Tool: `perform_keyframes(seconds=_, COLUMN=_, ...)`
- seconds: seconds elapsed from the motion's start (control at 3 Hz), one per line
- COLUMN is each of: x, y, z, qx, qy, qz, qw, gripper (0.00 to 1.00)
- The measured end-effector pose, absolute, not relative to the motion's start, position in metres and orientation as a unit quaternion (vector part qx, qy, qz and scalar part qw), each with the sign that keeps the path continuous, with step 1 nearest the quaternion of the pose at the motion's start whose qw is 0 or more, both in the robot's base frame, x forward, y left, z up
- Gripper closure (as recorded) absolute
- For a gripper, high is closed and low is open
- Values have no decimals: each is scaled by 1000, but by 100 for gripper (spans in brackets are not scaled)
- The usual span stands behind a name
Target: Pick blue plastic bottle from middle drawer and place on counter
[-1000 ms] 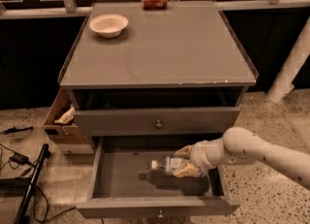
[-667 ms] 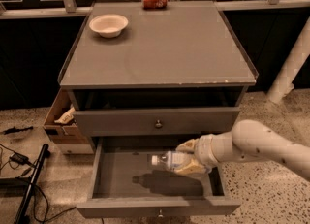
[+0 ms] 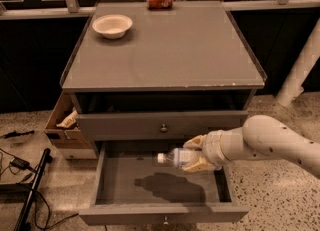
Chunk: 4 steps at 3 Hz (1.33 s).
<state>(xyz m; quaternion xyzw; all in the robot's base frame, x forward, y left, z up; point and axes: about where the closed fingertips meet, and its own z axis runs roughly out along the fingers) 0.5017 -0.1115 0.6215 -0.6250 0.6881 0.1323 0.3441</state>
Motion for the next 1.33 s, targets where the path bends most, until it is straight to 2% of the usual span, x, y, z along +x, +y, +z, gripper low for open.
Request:
perform_keyframes(seconds=0.33, x=504, y=-113, z=664, qx=-623, qy=686, qz=130, qw=352, gripper=100)
perform_keyframes(seconds=1.0, x=528, y=-109, z=884, qx=-633, qy=663, qz=114, qw=382, gripper=100)
perform_keyframes(seconds=1.33, x=528, y=-109, z=884, qx=-633, qy=663, qz=114, qw=382, gripper=100)
